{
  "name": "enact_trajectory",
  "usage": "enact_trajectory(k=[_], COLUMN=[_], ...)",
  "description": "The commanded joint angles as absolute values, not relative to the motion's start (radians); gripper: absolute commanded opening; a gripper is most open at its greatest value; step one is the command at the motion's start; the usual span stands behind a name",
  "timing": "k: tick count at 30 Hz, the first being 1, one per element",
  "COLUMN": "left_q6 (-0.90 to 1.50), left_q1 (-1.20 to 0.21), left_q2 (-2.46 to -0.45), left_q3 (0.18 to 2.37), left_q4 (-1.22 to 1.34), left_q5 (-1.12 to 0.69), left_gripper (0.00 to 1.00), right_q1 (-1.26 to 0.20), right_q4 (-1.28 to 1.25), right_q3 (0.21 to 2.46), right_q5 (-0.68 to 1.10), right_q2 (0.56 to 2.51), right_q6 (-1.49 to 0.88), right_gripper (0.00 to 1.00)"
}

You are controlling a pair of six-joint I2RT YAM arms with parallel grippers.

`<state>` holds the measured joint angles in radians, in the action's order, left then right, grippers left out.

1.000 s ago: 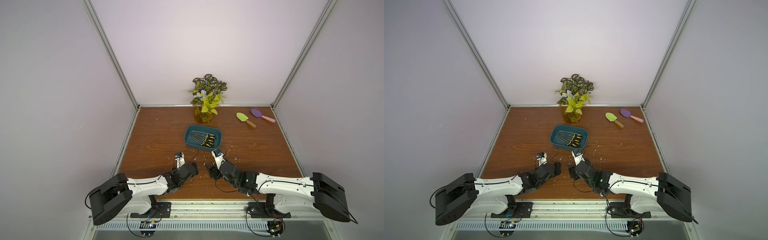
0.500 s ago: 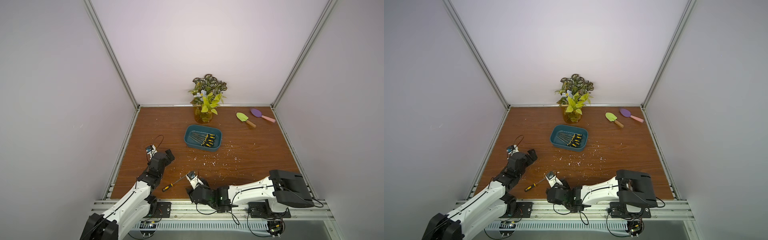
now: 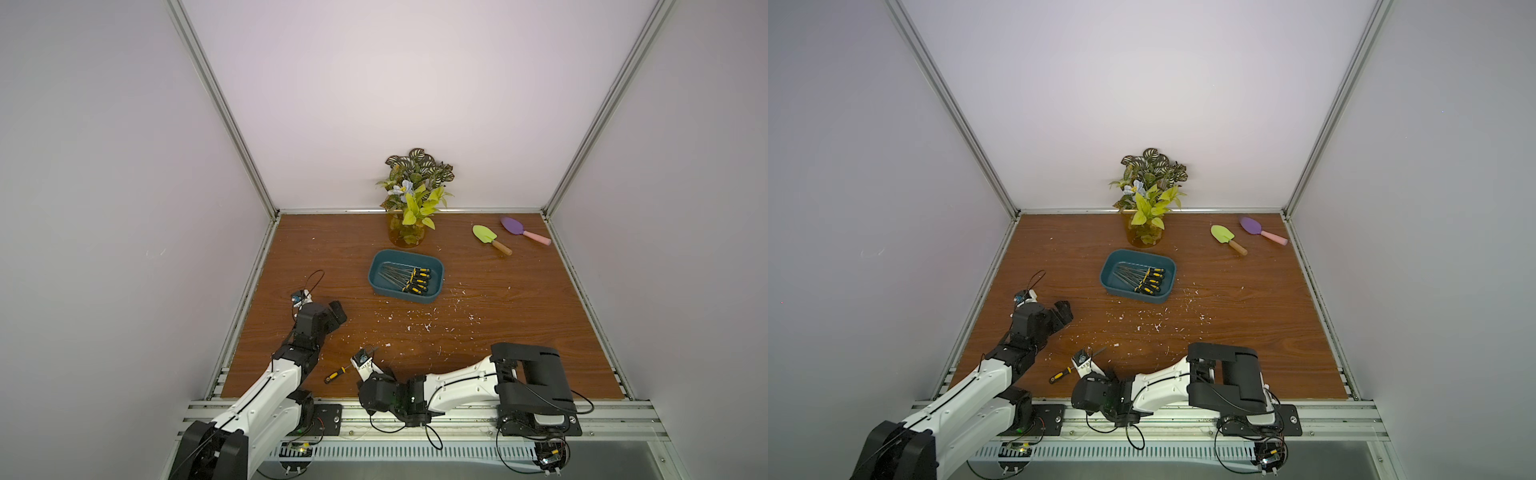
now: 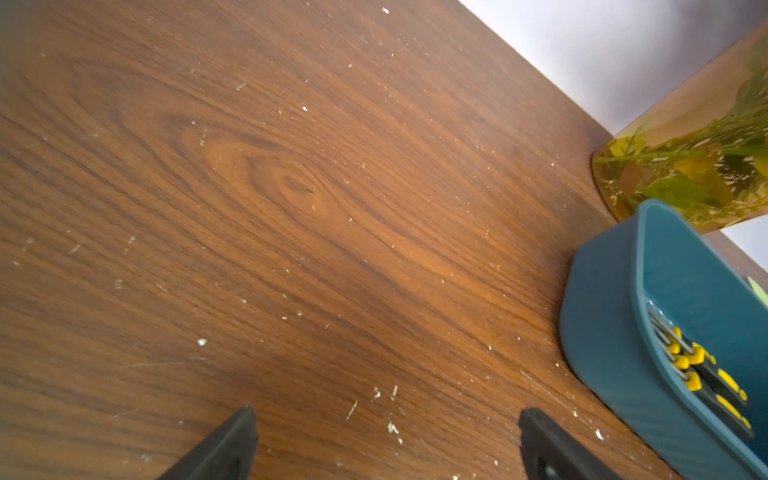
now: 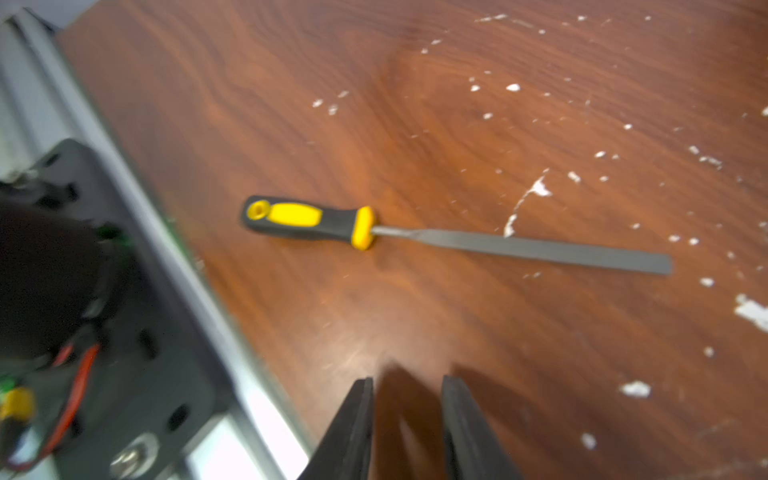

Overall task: Put the file tool into the storage box
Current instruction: Pick up the file tool from the center of the board.

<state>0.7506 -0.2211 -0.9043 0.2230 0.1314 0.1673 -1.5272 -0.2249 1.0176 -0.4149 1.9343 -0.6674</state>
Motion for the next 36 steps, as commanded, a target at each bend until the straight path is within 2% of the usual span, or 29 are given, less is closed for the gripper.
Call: enact_trajectory(k=[1,10,16,18,21,24,30,36], left_q6=[0.736,0.742,0.738,0.732,0.726,0.724,0.724,0.720], left_q1=[-0.209,-0.206,-0.200,-0.199,-0.196,-0.192,-0.189,-0.189], left_q2=[-0.914,-0.873,-0.857,-0.862,-0.870,-0.890,-0.929,-0.931], left_q3=[0.228,0.241,0.253,0.260,0.261,0.263,0.265,0.263], left_q4=[0.163,0.131,0.107,0.099,0.107,0.124,0.156,0.160], left_q5=[0.154,0.160,0.174,0.179,0.181,0.173,0.153,0.150], left_gripper=[1.00,1.00,1.00,1.00,1.00,1.00,1.00,1.00], right_q1=[-1.484,-1.354,-1.297,-1.295,-1.311,-1.367,-1.476,-1.523], right_q4=[-0.265,-0.322,-0.311,-0.270,-0.201,-0.134,-0.103,-0.077], right_q3=[1.067,1.122,1.189,1.206,1.211,1.211,1.230,1.309], right_q5=[-0.364,-0.241,-0.206,-0.225,-0.254,-0.342,-0.399,-0.423], right_q2=[1.943,2.025,2.061,2.045,1.999,1.958,1.974,2.051], right_q6=[-0.638,-0.576,-0.541,-0.533,-0.537,-0.562,-0.663,-0.698], right_gripper=[0.27,0.24,0.25,0.32,0.54,0.63,0.69,0.70])
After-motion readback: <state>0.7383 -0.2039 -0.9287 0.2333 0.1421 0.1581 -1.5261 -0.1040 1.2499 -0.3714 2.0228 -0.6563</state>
